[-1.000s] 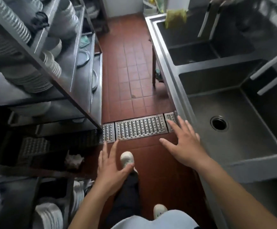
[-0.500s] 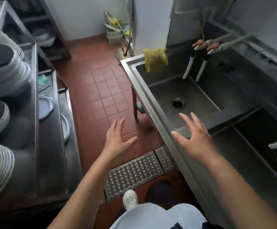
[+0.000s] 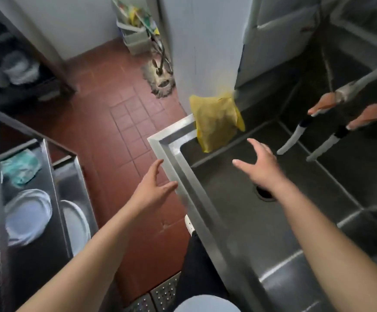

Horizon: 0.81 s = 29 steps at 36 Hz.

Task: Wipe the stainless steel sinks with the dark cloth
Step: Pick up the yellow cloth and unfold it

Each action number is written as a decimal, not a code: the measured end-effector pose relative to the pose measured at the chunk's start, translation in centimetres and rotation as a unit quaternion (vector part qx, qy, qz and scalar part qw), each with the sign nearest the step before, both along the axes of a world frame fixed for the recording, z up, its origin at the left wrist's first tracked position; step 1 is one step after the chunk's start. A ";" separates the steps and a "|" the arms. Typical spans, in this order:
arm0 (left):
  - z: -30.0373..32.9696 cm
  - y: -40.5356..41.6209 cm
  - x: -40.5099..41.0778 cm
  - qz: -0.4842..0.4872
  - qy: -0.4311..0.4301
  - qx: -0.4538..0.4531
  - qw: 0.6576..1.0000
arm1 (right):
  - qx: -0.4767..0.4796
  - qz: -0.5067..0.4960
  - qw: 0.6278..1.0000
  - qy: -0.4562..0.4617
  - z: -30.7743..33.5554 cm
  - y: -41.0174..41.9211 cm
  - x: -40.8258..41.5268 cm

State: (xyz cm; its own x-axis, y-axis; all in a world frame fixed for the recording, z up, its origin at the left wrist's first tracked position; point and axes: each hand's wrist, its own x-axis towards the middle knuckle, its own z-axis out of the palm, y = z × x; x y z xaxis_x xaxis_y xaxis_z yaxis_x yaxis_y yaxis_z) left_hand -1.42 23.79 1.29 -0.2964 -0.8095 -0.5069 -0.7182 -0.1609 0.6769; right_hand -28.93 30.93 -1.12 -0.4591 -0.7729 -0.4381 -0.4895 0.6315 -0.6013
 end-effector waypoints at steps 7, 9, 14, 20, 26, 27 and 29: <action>-2.0 -10.5 -8.4 0.068 0.080 0.049 0.993 | 0.036 -0.019 0.997 0.060 -1.3 -16.4 -5.1; -3.3 -12.2 -10.8 0.100 0.089 0.068 0.989 | 0.068 -0.035 0.995 0.065 -2.3 -18.8 -5.6; -5.7 -14.1 -15.1 0.184 0.117 0.122 0.968 | 0.082 -0.047 0.994 0.061 -3.6 -20.7 -4.7; -7.0 -15.6 -17.6 0.243 0.134 0.159 0.948 | 0.064 -0.137 0.988 0.007 -5.2 -21.9 -5.2; -6.8 -16.7 -18.1 0.259 0.107 0.218 0.935 | 0.078 -0.192 0.975 -0.075 -6.2 -21.9 -3.3; -6.7 -16.8 -18.1 0.260 0.102 0.218 0.935 | 0.072 -0.204 0.972 -0.095 -6.5 -21.8 -3.0; -6.4 -17.2 -18.0 0.260 0.098 0.206 0.938 | 0.045 -0.228 0.963 -0.137 -7.4 -21.7 -3.0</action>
